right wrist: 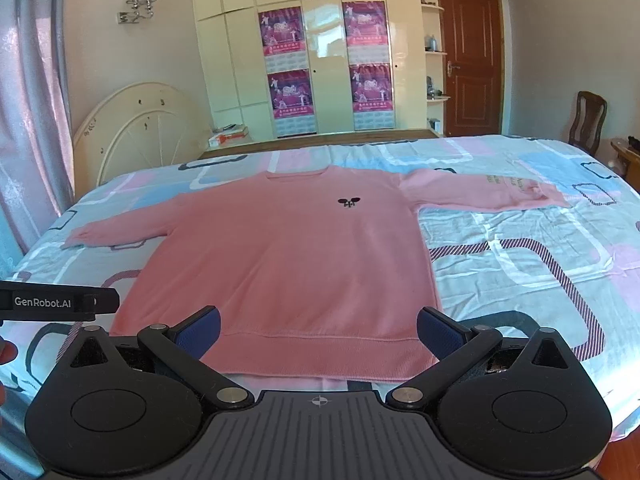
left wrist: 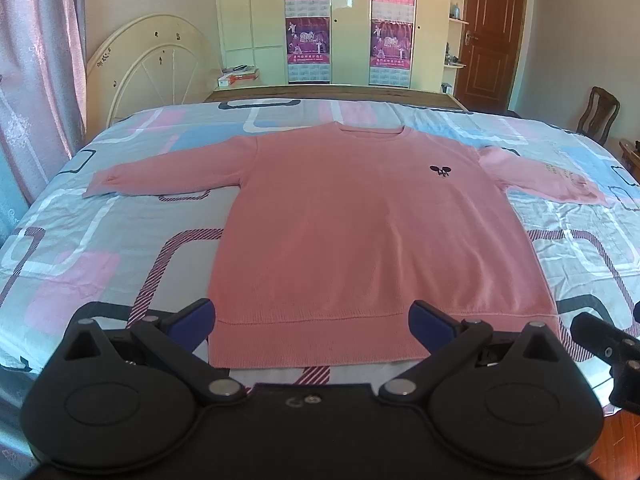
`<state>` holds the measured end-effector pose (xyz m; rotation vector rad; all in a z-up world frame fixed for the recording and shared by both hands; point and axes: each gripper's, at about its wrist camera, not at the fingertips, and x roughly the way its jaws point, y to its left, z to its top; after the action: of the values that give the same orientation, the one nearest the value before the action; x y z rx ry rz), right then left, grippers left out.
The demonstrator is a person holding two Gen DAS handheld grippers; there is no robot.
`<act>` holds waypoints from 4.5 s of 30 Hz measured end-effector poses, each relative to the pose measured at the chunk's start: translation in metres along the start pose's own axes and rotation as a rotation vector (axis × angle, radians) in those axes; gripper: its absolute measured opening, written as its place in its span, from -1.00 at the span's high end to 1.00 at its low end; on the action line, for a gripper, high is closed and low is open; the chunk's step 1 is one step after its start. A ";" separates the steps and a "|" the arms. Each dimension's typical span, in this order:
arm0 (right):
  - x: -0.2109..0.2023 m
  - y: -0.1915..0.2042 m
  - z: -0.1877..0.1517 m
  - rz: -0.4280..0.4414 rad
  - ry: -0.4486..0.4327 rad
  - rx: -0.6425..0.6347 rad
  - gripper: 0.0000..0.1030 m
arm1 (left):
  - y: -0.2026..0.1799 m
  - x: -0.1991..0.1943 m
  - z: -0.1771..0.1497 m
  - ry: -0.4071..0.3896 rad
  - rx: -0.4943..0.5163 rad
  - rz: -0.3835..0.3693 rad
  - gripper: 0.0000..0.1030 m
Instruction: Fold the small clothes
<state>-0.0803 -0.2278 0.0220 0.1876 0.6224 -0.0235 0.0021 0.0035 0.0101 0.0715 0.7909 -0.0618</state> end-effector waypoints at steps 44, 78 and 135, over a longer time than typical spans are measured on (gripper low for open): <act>0.167 -0.051 0.111 -0.331 -0.022 0.145 -1.00 | -0.006 0.207 0.151 0.056 0.127 -0.140 -0.99; 0.320 -0.448 0.141 -0.491 0.109 0.576 0.16 | -0.163 0.369 0.199 0.130 0.101 -0.065 -0.81; 0.344 -0.162 0.105 -0.204 0.206 0.087 0.23 | -0.116 0.414 0.193 0.159 -0.166 -0.426 0.88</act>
<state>0.2476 -0.3947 -0.1217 0.2115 0.8447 -0.2305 0.4196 -0.1402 -0.1535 -0.2531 0.9577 -0.3970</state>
